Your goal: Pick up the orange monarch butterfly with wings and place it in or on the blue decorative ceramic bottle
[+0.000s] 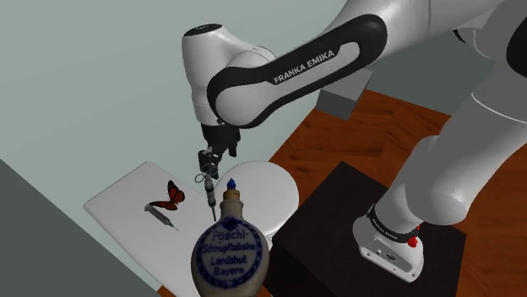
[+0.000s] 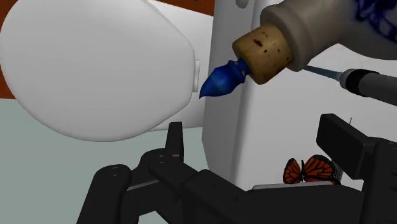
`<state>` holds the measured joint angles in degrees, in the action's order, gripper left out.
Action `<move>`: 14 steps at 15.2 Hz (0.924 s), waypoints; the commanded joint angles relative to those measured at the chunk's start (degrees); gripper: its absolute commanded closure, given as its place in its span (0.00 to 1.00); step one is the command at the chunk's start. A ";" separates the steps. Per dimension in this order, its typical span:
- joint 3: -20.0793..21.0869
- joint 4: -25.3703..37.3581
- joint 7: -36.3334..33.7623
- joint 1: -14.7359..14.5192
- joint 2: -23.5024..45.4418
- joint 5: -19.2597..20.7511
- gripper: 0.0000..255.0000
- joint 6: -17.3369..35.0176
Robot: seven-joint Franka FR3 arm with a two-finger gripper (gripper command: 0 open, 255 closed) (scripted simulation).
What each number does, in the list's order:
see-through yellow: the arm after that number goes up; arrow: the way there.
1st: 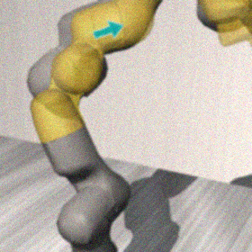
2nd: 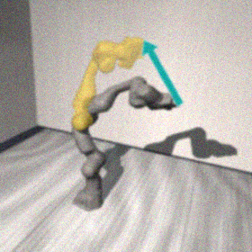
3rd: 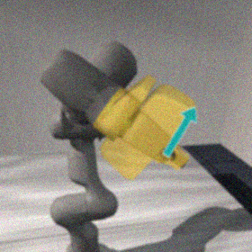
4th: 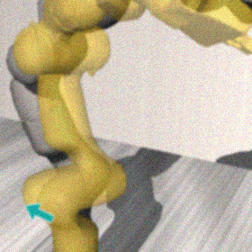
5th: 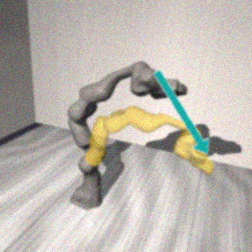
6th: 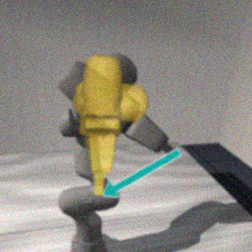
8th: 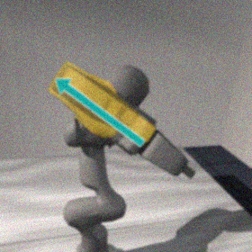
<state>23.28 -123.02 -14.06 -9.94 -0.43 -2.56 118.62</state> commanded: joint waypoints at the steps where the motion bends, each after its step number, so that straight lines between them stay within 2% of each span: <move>1: 0.92 3.57 -2.56 -0.88 4.55 2.67 0.00 1.19; 5: 1.67 11.09 -7.38 -3.66 13.24 8.25 0.00 2.34; 12: 0.50 26.73 -13.33 -10.57 27.92 16.72 0.00 1.16; 14: 0.24 26.13 -13.55 -10.69 28.59 17.06 0.00 2.38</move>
<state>23.74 -97.42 -27.30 -20.26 27.16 13.99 120.54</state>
